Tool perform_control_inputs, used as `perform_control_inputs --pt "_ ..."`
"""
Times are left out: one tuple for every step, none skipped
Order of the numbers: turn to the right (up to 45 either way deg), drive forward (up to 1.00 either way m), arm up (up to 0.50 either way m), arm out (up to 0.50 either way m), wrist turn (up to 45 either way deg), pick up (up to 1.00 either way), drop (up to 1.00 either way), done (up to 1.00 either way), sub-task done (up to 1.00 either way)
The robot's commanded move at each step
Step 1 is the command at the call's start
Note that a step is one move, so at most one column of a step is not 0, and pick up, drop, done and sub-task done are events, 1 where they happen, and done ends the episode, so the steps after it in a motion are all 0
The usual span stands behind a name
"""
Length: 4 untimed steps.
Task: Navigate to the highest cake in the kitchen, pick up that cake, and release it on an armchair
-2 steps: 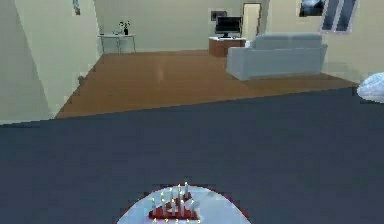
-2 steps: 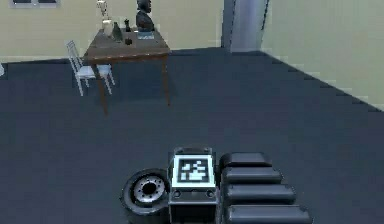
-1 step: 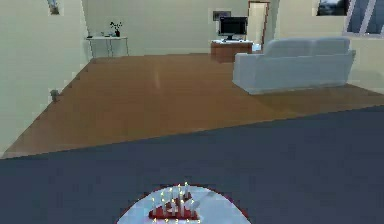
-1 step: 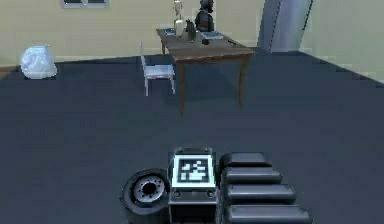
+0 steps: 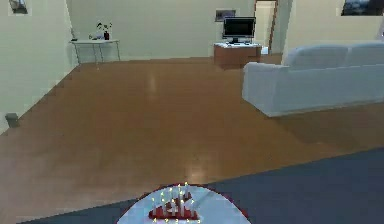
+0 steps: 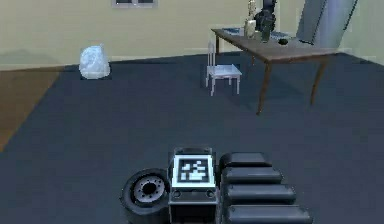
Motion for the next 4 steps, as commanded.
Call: perform_control_inputs --pt "0.0 1.0 0.0 0.0 0.0 0.0 0.0 0.0 0.0" --pt "0.0 1.0 0.0 0.0 0.0 0.0 0.0 0.0 0.0" --pt "0.0 1.0 0.0 0.0 0.0 0.0 0.0 0.0 0.0" --pt "0.0 1.0 0.0 0.0 0.0 0.0 0.0 0.0 0.0"
